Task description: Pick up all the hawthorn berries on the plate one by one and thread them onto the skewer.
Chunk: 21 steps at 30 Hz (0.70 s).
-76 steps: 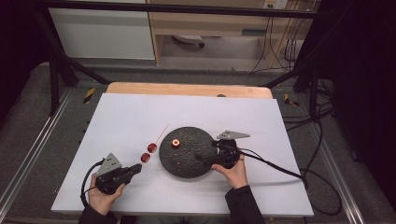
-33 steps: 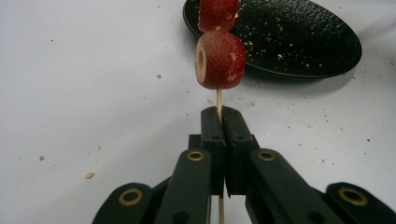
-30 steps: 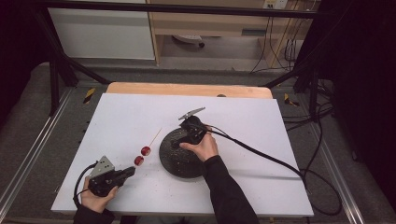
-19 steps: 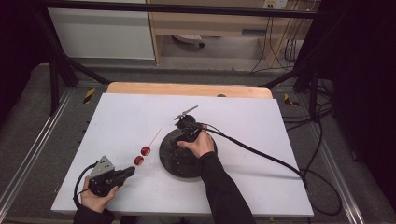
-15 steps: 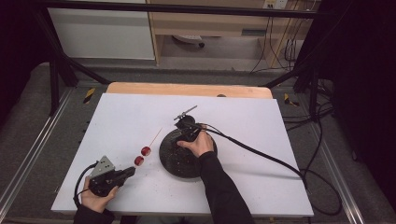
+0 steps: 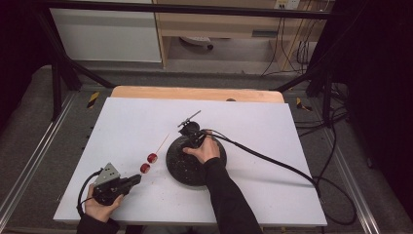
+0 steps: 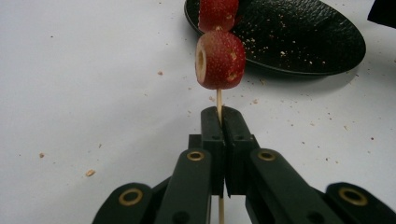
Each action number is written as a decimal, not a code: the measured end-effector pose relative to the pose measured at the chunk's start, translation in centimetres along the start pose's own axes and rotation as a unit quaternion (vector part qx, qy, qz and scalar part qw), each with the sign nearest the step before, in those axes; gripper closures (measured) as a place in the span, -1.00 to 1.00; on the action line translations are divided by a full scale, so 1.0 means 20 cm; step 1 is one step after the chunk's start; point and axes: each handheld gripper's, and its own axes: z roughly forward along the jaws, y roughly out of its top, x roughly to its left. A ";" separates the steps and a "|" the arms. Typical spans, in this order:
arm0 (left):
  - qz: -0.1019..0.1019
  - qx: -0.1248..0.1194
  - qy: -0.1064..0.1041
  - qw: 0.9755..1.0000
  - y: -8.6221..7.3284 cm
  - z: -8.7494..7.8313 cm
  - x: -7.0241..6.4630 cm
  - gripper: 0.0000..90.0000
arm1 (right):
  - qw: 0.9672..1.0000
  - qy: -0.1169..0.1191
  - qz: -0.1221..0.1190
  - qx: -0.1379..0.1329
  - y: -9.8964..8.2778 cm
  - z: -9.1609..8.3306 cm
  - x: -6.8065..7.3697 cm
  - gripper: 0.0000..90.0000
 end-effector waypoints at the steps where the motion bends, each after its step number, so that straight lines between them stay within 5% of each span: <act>1: 0.000 0.000 0.000 1.000 0.00 0.00 0.00 0.96 | 1.000 0.001 0.003 0.002 0.00 0.00 0.00 0.20; 21: 0.001 0.000 0.001 1.000 0.00 0.00 0.00 0.96 | 0.999 0.010 0.030 0.015 0.00 -0.01 0.00 0.37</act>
